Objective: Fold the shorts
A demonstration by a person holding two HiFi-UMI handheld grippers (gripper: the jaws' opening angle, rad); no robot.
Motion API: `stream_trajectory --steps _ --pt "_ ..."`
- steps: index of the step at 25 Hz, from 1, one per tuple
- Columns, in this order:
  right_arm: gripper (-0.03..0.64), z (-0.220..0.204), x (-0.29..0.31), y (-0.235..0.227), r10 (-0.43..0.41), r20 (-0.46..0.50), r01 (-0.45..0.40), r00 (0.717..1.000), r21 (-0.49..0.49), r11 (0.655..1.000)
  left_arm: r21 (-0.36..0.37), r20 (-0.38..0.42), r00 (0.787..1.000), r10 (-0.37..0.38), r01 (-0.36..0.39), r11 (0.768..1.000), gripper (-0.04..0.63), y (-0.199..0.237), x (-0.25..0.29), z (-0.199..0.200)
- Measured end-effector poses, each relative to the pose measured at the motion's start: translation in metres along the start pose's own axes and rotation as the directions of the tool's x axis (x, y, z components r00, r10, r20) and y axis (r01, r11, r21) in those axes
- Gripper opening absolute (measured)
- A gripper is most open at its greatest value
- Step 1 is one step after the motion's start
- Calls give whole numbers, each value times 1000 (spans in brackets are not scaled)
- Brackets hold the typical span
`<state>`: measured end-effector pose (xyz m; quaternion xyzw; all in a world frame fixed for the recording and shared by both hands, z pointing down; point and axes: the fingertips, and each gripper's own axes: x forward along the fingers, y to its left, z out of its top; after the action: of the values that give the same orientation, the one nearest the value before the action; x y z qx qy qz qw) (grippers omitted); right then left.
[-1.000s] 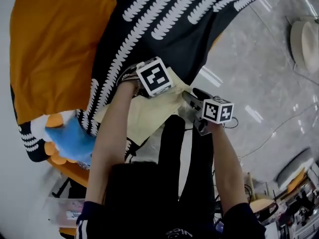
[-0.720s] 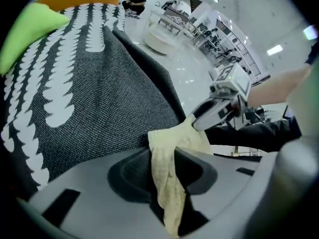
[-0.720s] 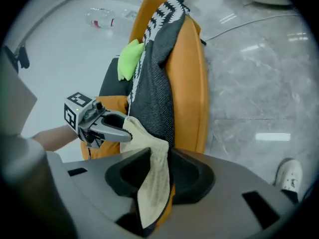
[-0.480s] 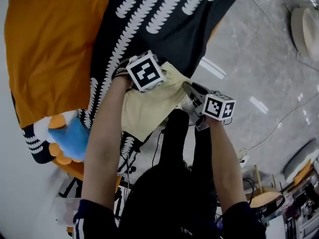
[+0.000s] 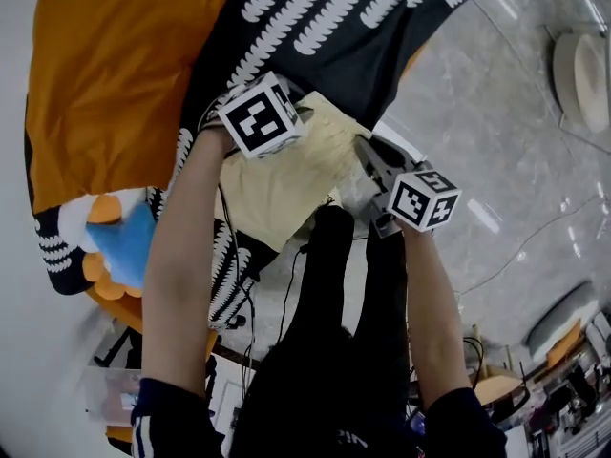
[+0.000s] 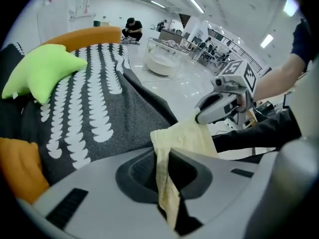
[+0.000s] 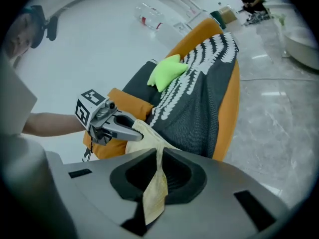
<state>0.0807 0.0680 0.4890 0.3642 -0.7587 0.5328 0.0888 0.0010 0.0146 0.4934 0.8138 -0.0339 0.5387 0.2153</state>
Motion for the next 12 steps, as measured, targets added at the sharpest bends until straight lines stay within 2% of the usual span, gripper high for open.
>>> stream_trajectory --steps 9,12 --pt "44 110 4 4 -29 42 39 999 -266 963 74 110 989 103 -112 991 44 53 -47 61" --pt "44 138 3 15 -27 63 46 998 -317 947 52 165 977 134 -145 988 46 69 -70 77"
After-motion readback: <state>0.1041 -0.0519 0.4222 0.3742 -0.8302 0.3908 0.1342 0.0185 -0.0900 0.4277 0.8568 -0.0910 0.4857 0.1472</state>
